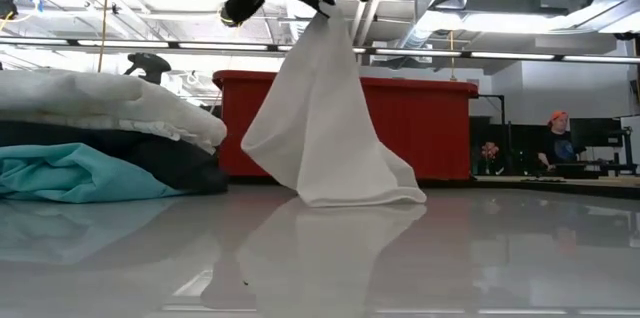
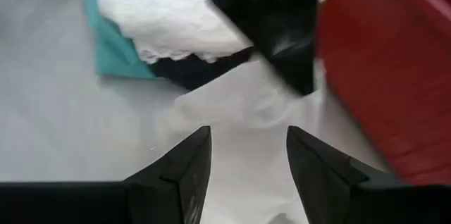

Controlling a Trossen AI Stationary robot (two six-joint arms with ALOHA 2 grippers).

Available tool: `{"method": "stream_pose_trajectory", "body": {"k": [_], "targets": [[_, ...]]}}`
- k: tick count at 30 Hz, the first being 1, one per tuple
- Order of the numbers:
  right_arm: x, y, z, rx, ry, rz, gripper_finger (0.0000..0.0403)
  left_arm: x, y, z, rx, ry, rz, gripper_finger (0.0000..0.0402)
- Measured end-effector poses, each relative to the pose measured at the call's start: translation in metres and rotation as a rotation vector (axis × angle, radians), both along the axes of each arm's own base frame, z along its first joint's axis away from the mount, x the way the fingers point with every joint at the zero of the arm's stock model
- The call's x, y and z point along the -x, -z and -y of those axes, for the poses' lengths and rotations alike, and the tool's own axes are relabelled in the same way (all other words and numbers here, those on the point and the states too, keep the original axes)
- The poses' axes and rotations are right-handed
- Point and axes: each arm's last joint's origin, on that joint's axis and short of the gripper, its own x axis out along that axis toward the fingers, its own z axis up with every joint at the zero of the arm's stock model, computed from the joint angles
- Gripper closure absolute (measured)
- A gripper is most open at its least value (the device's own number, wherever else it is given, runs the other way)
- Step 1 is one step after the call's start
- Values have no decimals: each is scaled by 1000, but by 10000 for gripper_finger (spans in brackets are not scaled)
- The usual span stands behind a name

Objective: Fold laundry
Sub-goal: Fold the white shorts

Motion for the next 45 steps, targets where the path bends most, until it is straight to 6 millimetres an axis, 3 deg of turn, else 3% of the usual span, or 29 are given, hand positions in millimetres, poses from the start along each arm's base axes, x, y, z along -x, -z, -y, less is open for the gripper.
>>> {"method": "stream_pose_trajectory", "body": {"k": [4, 8, 16, 25, 34, 39, 45], "targets": [[4, -5, -4, -1, -25, 9, 194, 0, 4, -3, 24, 206, -81, 401], [17, -17, -8, -43, -40, 36, 194, -5, -1, -7, 54, 283, -17, 401], [75, -43, -15, -104, 35, 58, 194, -18, -26, -33, 60, 186, 284, 401], [108, -47, -28, -47, 63, 80, 194, -23, -56, -59, 205, 128, 662, 401], [96, -34, -40, 13, 71, 78, 194, -18, -67, -71, 354, -306, 929, 401], [81, -16, -51, 74, 82, 47, 194, -16, -68, -71, 409, -443, 1020, 401], [69, -6, -54, 225, 147, 93, 194, -11, -77, -62, 524, -616, 1251, 402]]}}
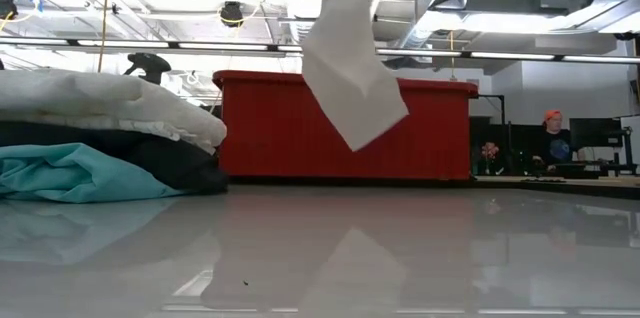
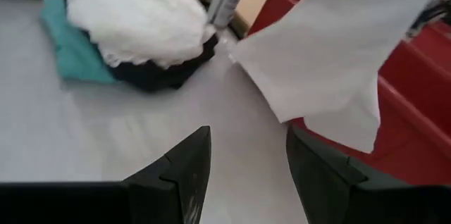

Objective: Fold laundry
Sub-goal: Fold the white shorts

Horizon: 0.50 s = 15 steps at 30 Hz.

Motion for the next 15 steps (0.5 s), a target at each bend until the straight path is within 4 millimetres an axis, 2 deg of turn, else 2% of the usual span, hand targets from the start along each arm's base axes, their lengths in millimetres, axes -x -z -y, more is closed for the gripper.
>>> {"method": "stream_pose_trajectory", "body": {"k": [5, 10, 13, 15], "targets": [[-10, 0, 5, 20, 61, 74, 194, 4, -7, 5, 21, -97, 86, 401], [-28, -5, 20, -41, 100, 126, 194, 5, -7, 3, 12, -137, 68, 401], [-47, -11, 34, -95, 62, 131, 194, 6, -8, 2, 88, -139, 178, 401], [-62, -18, 44, -153, -25, 144, 194, 6, -8, 2, 119, -132, 224, 401]]}}
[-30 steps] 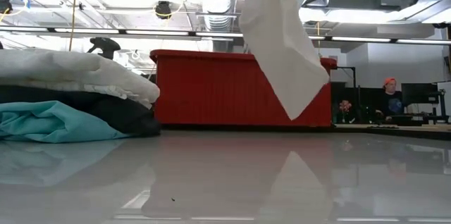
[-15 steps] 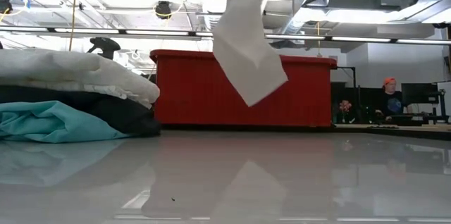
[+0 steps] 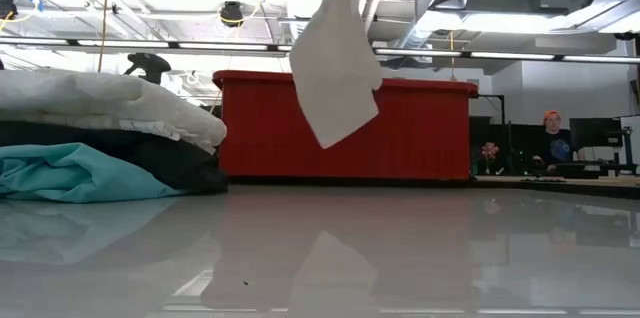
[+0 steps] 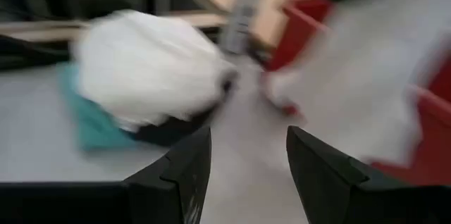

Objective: Fold laundry
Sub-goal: Fold the white shorts

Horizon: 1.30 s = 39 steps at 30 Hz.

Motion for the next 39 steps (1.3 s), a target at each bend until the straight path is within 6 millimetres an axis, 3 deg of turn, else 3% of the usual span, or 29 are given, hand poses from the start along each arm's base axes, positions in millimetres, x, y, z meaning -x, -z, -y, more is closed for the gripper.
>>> {"method": "stream_pose_trajectory", "body": {"k": [3, 7, 18, 21, 26, 29, 32, 39], "targets": [[-16, -10, 16, -44, -84, 65, 194, 0, 0, 0, 0, 7, 8, 401], [-21, -12, 32, -44, -42, 83, 194, 0, -2, 1, 27, 40, 80, 401], [-26, 19, 55, -106, 53, 82, 194, 3, -12, 2, -50, 65, 107, 401], [-34, 25, 56, -161, -2, 103, 194, 3, -11, 0, -49, 59, 105, 401], [-53, 41, 41, -245, -175, 115, 194, 3, -11, -6, -74, 33, 56, 401], [-65, 54, 39, -243, -178, 125, 194, 3, -11, -7, -85, 52, 54, 401], [-74, 63, 46, -188, -118, 114, 194, 2, -10, -6, -91, 69, 34, 401], [-66, 50, 67, -17, 174, 70, 194, 1, -10, -6, -91, 70, 33, 401]]}}
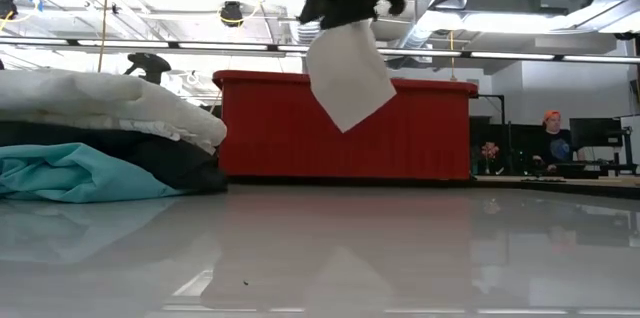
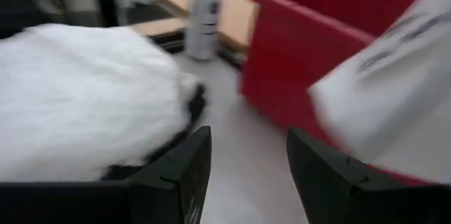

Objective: Fold laundry
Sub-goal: Fold the white shorts

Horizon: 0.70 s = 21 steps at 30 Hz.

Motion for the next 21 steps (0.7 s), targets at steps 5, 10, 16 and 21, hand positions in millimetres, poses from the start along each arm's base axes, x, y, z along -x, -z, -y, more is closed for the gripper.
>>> {"method": "stream_pose_trajectory", "body": {"k": [5, 10, 16, 21], "targets": [[21, -20, 2, 26, 44, -36, 194, 0, 0, -1, 2, -4, 3, 401], [44, -23, 0, -8, 74, -112, 194, 0, 0, -1, 2, -5, 5, 401], [55, -28, -4, 22, 128, -111, 194, 0, 0, -1, -26, 17, -18, 401], [54, -28, 0, 21, 138, -102, 194, -1, 0, 0, -49, 32, -41, 401]]}}
